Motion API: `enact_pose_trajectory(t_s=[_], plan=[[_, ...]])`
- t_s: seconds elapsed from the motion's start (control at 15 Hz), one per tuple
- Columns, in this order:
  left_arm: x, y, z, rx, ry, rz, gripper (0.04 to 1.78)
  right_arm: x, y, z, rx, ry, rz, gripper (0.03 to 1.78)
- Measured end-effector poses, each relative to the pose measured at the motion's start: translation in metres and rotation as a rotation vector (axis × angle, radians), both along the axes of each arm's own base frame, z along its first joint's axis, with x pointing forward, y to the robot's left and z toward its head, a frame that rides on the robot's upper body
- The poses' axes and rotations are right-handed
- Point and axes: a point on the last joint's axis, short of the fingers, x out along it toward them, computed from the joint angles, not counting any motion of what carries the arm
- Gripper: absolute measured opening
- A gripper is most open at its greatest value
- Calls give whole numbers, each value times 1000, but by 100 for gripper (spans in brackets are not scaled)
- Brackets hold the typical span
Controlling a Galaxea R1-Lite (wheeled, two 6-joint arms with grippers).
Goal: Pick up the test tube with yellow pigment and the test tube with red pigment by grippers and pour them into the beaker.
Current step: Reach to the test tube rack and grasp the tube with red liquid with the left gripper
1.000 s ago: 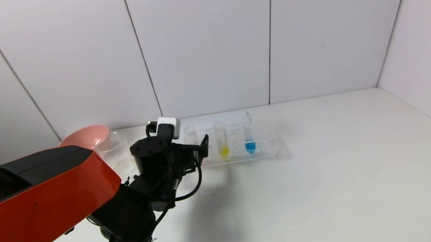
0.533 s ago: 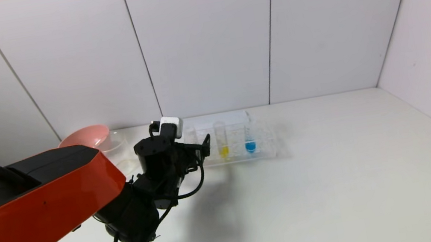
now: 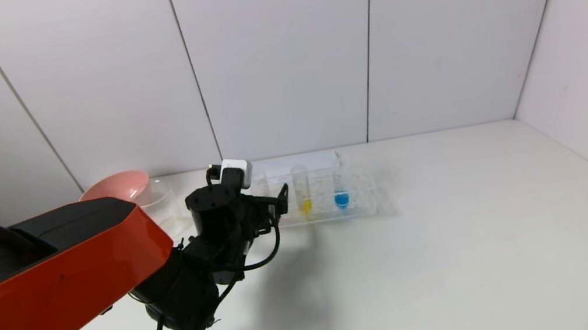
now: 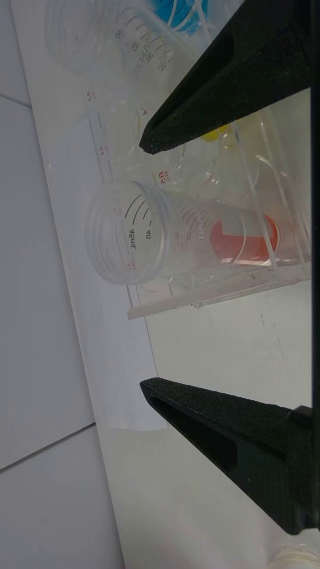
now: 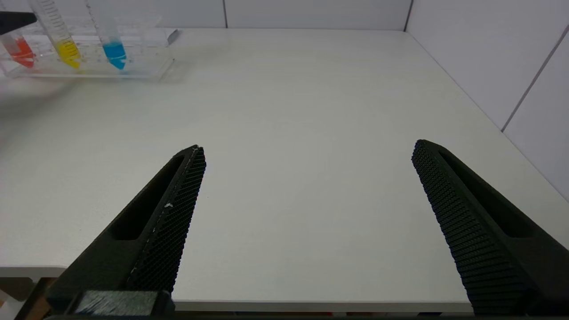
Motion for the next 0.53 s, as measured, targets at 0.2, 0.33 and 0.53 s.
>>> enact_pose_trajectory(t_s=[0.2,0.33,0.53], plan=[[0,0,0,-1,-1,-1,176,0,0,0,1,0,0,170],[0,0,0,-1,-1,-1,176,0,0,0,0,0,0,170],[0,0,0,-2,-2,2,176,0,0,0,0,0,0,170]])
